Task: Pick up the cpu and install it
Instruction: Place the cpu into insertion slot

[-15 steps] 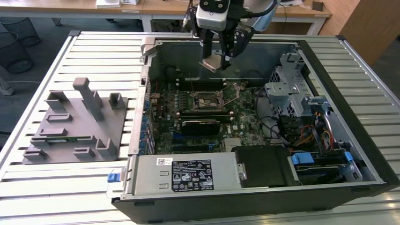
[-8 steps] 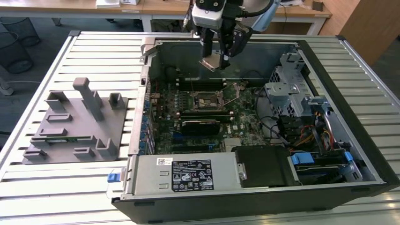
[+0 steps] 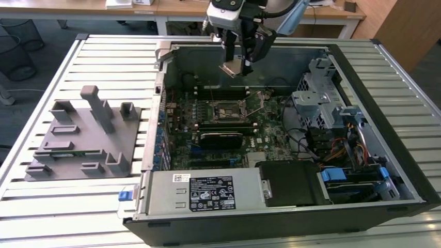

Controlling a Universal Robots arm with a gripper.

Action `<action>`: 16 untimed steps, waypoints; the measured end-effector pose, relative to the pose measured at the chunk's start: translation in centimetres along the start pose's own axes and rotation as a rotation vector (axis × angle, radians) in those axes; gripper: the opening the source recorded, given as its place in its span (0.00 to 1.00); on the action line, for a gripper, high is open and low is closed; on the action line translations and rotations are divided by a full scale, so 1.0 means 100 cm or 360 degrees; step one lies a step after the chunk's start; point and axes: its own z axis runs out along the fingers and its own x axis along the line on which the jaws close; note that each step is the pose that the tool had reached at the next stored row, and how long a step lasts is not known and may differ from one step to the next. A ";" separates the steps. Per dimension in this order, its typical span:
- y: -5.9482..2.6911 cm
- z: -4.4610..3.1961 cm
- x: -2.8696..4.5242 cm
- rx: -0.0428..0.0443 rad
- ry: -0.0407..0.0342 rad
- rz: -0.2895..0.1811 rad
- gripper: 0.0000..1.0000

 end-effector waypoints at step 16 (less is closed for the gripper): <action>0.0033 0.0049 0.0051 0.0012 -0.0002 0.0356 0.53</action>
